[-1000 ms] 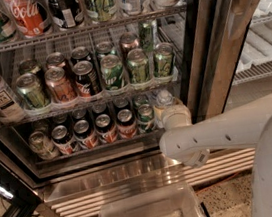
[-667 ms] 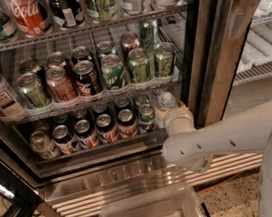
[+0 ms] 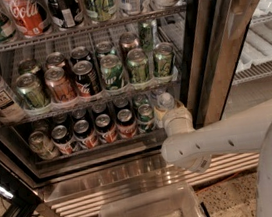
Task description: Pick water bottle from bottom shelf of fridge
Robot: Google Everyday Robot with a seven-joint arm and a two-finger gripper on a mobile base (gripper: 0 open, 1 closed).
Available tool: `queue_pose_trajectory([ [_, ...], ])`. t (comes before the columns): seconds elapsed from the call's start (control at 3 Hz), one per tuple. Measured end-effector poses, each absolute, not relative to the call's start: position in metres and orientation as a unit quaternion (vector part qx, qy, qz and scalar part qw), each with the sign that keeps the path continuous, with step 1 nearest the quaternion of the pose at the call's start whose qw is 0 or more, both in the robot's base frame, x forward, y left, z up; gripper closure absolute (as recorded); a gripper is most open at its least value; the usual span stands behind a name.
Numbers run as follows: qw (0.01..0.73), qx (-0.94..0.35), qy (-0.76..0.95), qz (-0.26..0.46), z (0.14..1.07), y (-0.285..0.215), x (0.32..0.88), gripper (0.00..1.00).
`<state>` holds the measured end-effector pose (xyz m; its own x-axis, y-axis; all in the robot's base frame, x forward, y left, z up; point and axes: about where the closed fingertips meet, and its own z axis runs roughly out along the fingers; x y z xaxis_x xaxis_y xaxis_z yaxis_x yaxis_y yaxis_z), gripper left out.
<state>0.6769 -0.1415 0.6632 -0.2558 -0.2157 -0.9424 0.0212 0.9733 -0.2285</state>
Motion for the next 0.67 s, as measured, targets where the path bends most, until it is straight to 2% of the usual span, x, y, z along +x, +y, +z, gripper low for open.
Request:
queue_pose_trajectory([
  [0.67,0.609,-0.060,0.785,-0.099,0.6636,-0.1417,0.6767,1.00],
])
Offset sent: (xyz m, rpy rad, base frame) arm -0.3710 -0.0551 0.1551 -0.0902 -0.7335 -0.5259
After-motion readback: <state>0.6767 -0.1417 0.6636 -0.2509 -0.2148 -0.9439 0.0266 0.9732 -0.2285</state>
